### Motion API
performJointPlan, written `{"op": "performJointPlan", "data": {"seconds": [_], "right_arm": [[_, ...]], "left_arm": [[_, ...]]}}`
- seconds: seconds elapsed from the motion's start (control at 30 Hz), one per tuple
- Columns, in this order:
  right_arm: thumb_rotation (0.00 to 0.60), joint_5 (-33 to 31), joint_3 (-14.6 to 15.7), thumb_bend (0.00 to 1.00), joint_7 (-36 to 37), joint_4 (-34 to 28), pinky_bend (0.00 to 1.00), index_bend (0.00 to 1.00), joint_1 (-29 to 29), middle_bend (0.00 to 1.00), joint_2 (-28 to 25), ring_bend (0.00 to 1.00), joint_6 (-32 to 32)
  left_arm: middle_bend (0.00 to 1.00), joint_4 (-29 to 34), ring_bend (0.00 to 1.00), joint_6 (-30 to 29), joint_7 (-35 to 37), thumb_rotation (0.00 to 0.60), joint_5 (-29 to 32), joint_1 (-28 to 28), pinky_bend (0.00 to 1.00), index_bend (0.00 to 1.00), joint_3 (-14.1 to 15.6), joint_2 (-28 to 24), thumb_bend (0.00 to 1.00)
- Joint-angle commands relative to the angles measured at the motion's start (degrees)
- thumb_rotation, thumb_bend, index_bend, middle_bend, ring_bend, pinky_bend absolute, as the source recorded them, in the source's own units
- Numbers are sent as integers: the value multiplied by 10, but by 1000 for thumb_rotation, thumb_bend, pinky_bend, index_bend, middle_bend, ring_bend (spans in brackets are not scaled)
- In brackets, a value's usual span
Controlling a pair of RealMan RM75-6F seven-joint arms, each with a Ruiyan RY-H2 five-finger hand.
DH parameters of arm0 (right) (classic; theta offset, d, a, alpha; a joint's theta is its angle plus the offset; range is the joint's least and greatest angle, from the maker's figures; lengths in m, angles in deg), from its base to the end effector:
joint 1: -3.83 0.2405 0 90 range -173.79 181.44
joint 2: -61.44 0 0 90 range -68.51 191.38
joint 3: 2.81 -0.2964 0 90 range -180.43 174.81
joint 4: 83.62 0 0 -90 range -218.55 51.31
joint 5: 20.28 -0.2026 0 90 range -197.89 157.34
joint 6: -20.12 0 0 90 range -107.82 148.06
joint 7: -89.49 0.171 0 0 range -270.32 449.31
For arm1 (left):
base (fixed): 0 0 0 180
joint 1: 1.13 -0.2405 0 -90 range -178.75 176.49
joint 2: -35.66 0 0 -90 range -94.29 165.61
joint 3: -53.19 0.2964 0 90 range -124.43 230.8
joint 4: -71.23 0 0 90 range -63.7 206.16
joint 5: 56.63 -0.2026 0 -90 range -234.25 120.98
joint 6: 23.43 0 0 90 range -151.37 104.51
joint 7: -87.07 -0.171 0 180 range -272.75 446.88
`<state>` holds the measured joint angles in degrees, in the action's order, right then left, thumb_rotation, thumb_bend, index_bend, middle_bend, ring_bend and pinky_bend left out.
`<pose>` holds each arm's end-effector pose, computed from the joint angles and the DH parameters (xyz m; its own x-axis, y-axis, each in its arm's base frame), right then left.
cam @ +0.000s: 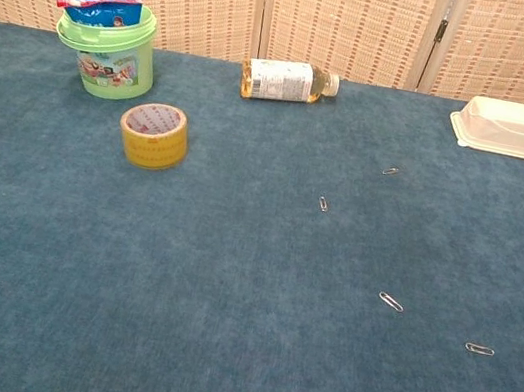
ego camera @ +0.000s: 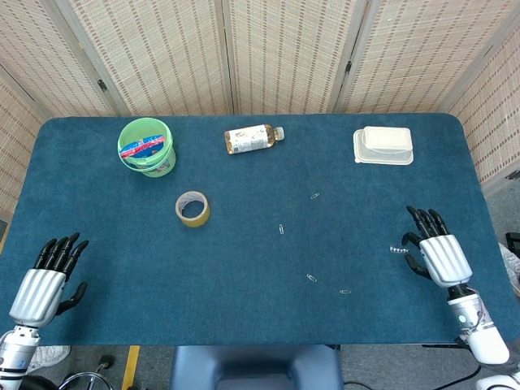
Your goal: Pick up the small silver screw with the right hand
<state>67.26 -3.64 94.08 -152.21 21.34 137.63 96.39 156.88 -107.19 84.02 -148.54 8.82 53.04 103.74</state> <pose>-0.3623 -0.2917 0.1191 0.5291 -0.0631 0.8462 -0.8381 -0.1952 0.5095 -0.3326 0.2314 0.1507 0.5010 0.0178 0.8653 0.8515 -0.1887 -0.4892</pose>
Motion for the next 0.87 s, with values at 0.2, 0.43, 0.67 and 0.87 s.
{"op": "performJointPlan", "data": {"seconds": [0.2, 0.43, 0.67, 0.87], "right_arm": [[600, -22, -5, 383, -62, -61, 0, 0, -4, 0, -34, 0, -20], [600, -54, 3, 383, -69, -141, 0, 0, -36, 0, -90, 0, -20], [600, -41, 21, 383, -77, -125, 0, 0, -111, 0, -66, 0, 83], [600, -20, 26, 383, -101, -116, 0, 0, -140, 0, -49, 0, 127]], "left_arm": [[36, -1, 39, -1, 1, 600, -3, 0, 82, 0, 1, 0, 470], [36, 0, 39, 0, -4, 600, -4, 1, 82, 0, 2, 1, 470], [36, -1, 39, 2, -6, 600, -2, 1, 82, 0, 2, 1, 470], [36, 0, 39, 2, -18, 600, 0, 3, 82, 0, -1, 6, 471]]}}
